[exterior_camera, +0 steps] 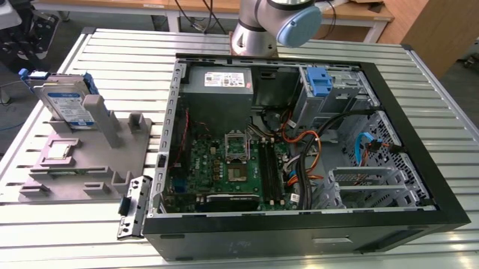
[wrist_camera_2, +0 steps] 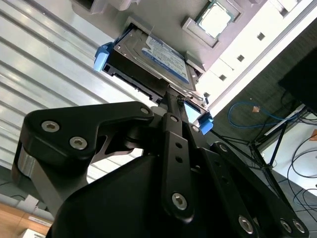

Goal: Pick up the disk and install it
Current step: 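Pick up the disk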

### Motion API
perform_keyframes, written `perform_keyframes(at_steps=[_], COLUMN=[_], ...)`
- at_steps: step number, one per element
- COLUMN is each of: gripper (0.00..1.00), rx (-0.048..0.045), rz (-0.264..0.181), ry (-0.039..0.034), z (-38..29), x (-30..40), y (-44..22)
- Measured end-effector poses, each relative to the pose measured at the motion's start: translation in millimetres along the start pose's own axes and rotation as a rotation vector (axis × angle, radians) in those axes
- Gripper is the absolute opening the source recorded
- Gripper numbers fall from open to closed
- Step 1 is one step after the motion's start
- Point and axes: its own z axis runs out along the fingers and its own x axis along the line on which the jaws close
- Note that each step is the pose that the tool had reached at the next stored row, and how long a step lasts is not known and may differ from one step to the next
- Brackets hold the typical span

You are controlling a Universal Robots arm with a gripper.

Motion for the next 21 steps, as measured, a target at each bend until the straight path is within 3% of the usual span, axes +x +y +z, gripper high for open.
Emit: perform_keyframes(at_steps=[21], gripper=[0.11], rx=[-0.0018], rz=[-0.063], ry=[0.0028], z=[0.9], x=[5.0], y=[0.4])
